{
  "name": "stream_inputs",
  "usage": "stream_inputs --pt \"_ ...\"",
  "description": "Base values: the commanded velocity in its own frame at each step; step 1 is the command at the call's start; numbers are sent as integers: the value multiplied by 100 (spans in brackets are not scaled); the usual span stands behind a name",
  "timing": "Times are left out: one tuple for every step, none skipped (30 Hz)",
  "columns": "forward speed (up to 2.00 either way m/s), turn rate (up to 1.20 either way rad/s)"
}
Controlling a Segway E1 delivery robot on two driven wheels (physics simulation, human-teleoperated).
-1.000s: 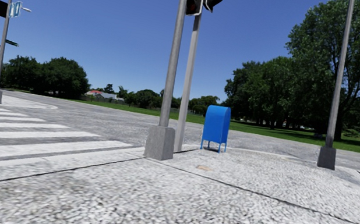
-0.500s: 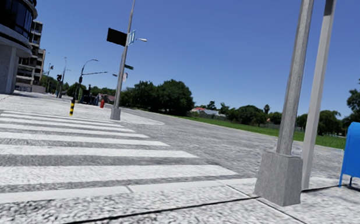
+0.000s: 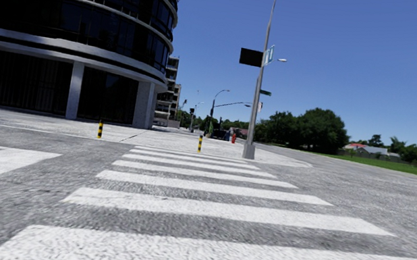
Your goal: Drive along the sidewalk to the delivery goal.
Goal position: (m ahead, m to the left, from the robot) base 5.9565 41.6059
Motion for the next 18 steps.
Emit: stream_inputs --pt "183 3" --pt "183 0" --pt "183 0" --pt "183 0" --pt "183 0" --pt "183 0" --pt "183 0" --pt "183 0" --pt "183 0" --pt "183 0" --pt "183 0" --pt "183 0" --pt "183 0" --pt "183 0" --pt "183 0" --pt "183 0" --pt "183 0" --pt "183 0"
